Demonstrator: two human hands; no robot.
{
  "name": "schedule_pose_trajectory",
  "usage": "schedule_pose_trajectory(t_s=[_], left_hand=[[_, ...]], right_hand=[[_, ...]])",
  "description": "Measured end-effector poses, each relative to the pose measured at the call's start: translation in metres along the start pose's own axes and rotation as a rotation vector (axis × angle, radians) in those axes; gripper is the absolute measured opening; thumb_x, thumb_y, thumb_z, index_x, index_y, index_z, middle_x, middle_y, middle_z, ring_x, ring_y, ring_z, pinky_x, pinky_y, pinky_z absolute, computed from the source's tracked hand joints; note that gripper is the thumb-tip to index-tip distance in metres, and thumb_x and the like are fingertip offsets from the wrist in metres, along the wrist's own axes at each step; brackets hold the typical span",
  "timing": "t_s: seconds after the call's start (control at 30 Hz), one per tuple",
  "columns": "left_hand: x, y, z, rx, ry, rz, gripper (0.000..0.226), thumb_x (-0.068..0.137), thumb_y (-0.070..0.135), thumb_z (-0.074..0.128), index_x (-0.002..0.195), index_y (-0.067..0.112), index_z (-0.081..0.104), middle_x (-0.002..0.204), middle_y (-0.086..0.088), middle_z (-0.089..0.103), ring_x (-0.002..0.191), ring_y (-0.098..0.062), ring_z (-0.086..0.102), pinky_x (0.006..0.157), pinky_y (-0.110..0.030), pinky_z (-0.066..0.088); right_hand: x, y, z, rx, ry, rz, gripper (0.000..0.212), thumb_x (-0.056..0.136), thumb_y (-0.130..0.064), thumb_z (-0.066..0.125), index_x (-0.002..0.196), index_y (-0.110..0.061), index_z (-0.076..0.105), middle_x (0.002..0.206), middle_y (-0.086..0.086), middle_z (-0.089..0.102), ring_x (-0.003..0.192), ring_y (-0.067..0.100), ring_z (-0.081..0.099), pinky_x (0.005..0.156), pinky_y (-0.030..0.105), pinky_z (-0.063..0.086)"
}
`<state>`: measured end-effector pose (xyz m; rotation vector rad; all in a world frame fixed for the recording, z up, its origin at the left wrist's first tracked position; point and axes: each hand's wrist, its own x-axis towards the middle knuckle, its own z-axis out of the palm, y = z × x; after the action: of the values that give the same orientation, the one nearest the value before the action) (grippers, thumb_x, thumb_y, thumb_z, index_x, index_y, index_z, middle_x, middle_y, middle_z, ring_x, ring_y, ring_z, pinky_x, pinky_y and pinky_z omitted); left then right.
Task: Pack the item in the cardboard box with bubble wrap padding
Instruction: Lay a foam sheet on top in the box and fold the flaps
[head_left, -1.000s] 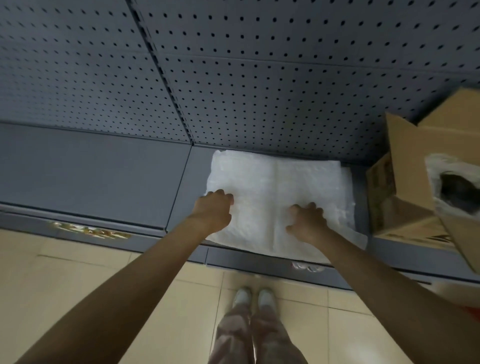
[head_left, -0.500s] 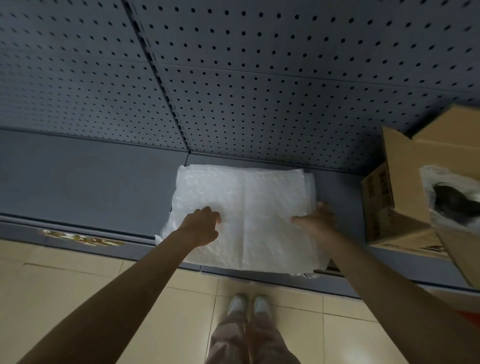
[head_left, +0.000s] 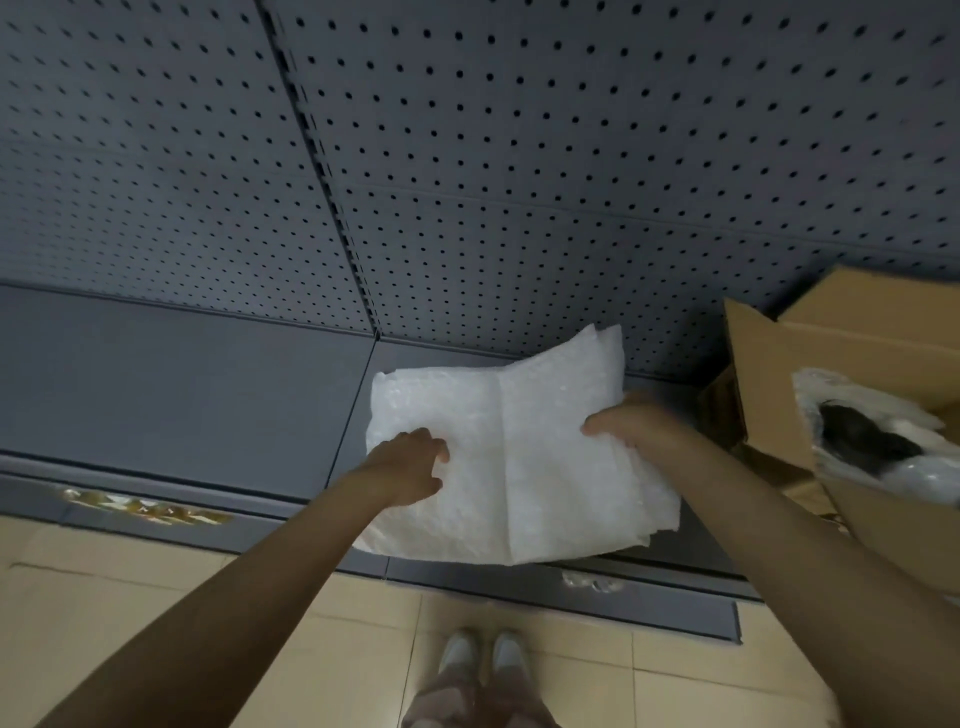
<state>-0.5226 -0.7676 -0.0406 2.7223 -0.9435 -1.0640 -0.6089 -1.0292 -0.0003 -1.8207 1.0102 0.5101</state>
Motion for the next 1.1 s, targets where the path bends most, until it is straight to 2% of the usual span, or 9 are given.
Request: schedule_pose_trajectory(t_s=[0.13, 0.3, 0.37, 0.5, 0.63, 0.7, 0.8, 0.9, 1.1], left_hand=[[-0.007, 0.005, -0.026, 0.001, 0.056, 0.004, 0.042, 0.094, 0.026, 0.055, 0.135, 0.022, 0.048, 0.136, -0.005, 0.046, 0.12, -0.025, 0.051, 0.1, -0.035, 0.044], [-0.019, 0.002, -0.046, -0.023, 0.127, -0.016, 0.041, 0.095, 0.026, 0.053, 0.136, 0.022, 0.047, 0.137, -0.005, 0.046, 0.121, -0.025, 0.051, 0.102, -0.035, 0.043], [-0.022, -0.005, -0.05, -0.005, 0.152, -0.053, 0.042, 0.095, 0.026, 0.053, 0.136, 0.022, 0.047, 0.137, -0.005, 0.047, 0.121, -0.025, 0.052, 0.101, -0.035, 0.044], [-0.037, -0.028, -0.054, 0.046, 0.169, -0.187, 0.041, 0.093, 0.021, 0.054, 0.134, 0.02, 0.05, 0.133, -0.006, 0.05, 0.12, -0.027, 0.054, 0.098, -0.037, 0.047], [-0.052, -0.053, -0.05, 0.08, 0.115, -0.27, 0.039, 0.093, 0.019, 0.052, 0.132, 0.016, 0.05, 0.132, -0.009, 0.052, 0.118, -0.028, 0.055, 0.097, -0.038, 0.048], [-0.055, -0.059, -0.047, 0.084, 0.085, -0.29, 0.041, 0.094, 0.019, 0.051, 0.135, 0.016, 0.048, 0.134, -0.009, 0.05, 0.12, -0.028, 0.054, 0.095, -0.036, 0.047], [-0.056, -0.064, -0.044, 0.071, 0.064, -0.295, 0.043, 0.094, 0.021, 0.051, 0.137, 0.016, 0.046, 0.137, -0.009, 0.049, 0.122, -0.028, 0.053, 0.096, -0.035, 0.045], [-0.054, -0.065, -0.044, 0.051, 0.055, -0.295, 0.043, 0.095, 0.021, 0.052, 0.137, 0.016, 0.046, 0.139, -0.008, 0.048, 0.124, -0.027, 0.051, 0.096, -0.033, 0.044], [-0.051, -0.066, -0.041, 0.037, 0.043, -0.276, 0.046, 0.095, 0.019, 0.051, 0.14, 0.017, 0.044, 0.141, -0.007, 0.047, 0.126, -0.025, 0.049, 0.097, -0.031, 0.042]], right_hand=[[-0.024, -0.036, -0.005, -0.152, -0.01, -0.083, 0.056, 0.082, -0.019, 0.071, 0.132, -0.005, 0.051, 0.127, 0.015, 0.059, 0.111, 0.029, 0.059, 0.097, 0.04, 0.051], [-0.043, -0.06, 0.03, -0.2, -0.127, -0.081, 0.051, 0.081, -0.033, 0.073, 0.12, -0.003, 0.058, 0.107, 0.011, 0.067, 0.083, 0.019, 0.063, 0.072, 0.029, 0.055], [-0.048, -0.063, 0.051, -0.182, -0.189, -0.086, 0.055, 0.08, -0.04, 0.072, 0.121, -0.007, 0.056, 0.103, 0.007, 0.066, 0.087, 0.018, 0.063, 0.071, 0.027, 0.055], [-0.047, -0.057, 0.094, -0.284, -0.311, -0.186, 0.057, 0.088, -0.042, 0.062, 0.133, -0.009, 0.051, 0.13, 0.008, 0.055, 0.106, 0.021, 0.054, 0.081, 0.027, 0.049], [-0.037, -0.04, 0.123, -0.333, -0.444, -0.216, 0.055, 0.091, -0.038, 0.06, 0.139, -0.015, 0.047, 0.144, 0.004, 0.045, 0.126, 0.021, 0.047, 0.104, 0.031, 0.041], [-0.03, -0.032, 0.132, -0.364, -0.473, -0.246, 0.056, 0.09, -0.035, 0.062, 0.14, -0.015, 0.045, 0.146, 0.003, 0.043, 0.131, 0.02, 0.044, 0.108, 0.028, 0.036], [-0.023, -0.022, 0.145, -0.465, -0.46, -0.294, 0.064, 0.088, -0.032, 0.065, 0.144, -0.015, 0.039, 0.15, 0.004, 0.038, 0.134, 0.021, 0.041, 0.108, 0.027, 0.034], [-0.017, -0.014, 0.16, -0.688, -0.367, -0.368, 0.069, 0.087, -0.035, 0.063, 0.147, -0.019, 0.032, 0.151, 0.008, 0.03, 0.136, 0.029, 0.035, 0.111, 0.033, 0.034], [-0.007, -0.002, 0.182, -0.863, -0.223, -0.455, 0.057, 0.094, -0.041, 0.048, 0.146, -0.025, 0.029, 0.144, 0.01, 0.025, 0.125, 0.037, 0.033, 0.106, 0.044, 0.038]])
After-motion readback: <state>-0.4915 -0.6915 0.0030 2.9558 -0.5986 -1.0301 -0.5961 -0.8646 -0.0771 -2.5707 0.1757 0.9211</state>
